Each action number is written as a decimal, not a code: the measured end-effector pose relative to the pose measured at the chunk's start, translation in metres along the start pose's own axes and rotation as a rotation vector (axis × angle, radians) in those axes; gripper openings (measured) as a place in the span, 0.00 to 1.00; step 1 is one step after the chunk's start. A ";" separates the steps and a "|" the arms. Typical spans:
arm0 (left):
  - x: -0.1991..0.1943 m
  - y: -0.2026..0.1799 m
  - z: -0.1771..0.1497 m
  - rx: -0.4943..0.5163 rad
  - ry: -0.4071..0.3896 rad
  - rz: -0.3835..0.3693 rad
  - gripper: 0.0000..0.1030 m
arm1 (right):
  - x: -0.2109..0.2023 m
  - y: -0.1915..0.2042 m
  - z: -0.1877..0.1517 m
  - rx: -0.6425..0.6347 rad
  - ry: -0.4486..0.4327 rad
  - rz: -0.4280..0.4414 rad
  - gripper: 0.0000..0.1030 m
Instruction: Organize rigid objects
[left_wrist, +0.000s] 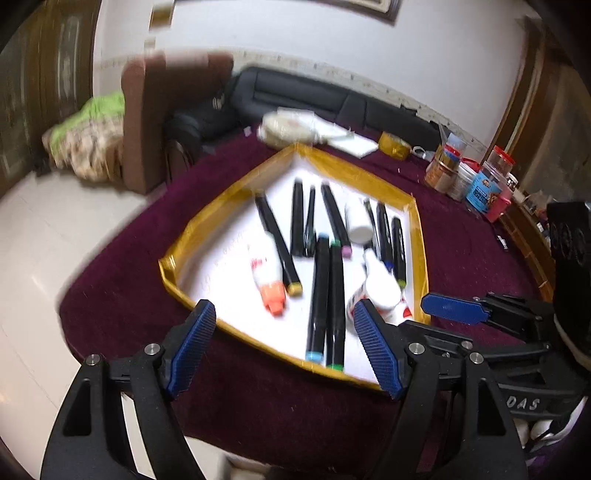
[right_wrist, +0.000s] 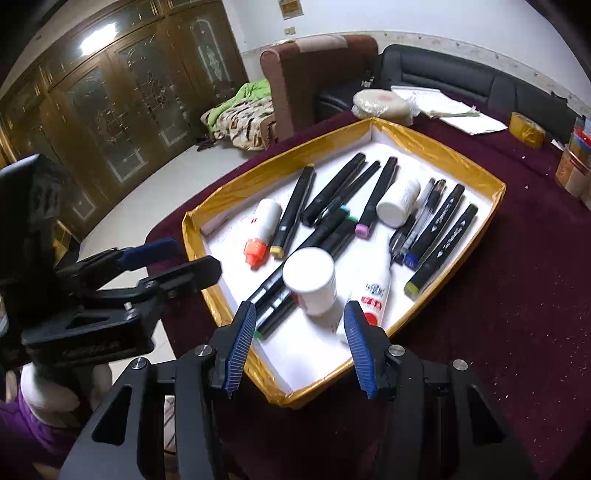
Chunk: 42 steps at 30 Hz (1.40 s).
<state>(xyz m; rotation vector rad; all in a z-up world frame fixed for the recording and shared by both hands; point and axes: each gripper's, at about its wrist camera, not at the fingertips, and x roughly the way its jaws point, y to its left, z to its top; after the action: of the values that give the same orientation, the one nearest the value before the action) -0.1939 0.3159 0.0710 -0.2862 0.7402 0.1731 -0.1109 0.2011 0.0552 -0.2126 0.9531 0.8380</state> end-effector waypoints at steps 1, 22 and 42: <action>-0.007 -0.007 0.003 0.032 -0.044 0.036 0.75 | -0.002 -0.004 0.001 0.018 -0.014 -0.007 0.44; 0.004 -0.064 0.049 0.042 -0.198 0.013 1.00 | -0.027 -0.052 -0.033 0.228 -0.141 -0.166 0.51; 0.010 -0.041 0.025 -0.031 -0.134 0.199 1.00 | -0.016 -0.025 -0.040 0.129 -0.113 -0.224 0.52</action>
<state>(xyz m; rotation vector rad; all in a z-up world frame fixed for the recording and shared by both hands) -0.1600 0.2854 0.0898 -0.2280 0.6326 0.3895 -0.1227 0.1551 0.0402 -0.1560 0.8562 0.5743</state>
